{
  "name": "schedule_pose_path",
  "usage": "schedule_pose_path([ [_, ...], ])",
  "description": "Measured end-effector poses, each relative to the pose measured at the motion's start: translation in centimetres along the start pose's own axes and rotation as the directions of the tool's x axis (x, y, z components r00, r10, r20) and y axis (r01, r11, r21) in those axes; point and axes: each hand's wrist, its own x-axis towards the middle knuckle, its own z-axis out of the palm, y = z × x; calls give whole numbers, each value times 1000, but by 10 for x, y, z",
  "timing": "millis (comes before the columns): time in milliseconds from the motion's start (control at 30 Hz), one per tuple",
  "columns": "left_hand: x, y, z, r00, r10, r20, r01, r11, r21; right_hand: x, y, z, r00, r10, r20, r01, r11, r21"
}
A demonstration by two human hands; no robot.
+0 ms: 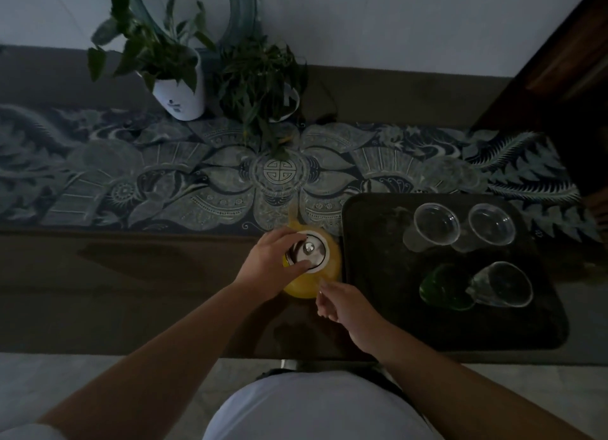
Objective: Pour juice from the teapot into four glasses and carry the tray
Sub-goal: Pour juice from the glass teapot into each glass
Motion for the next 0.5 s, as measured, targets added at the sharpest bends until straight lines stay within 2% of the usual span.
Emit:
schedule_pose_path([
  [133,-7,0,8,1000,17,-23,-16,997,75,2,0,-9,999,-4,-41,4,1000,12],
  [333,-10,-4,12,998,44,55,-53,983,176,11,0,-14,998,-8,-67,8,1000,3],
  [500,-2,0,16,998,32,59,-41,985,167,10,-5,-11,995,-4,-97,5,1000,14],
])
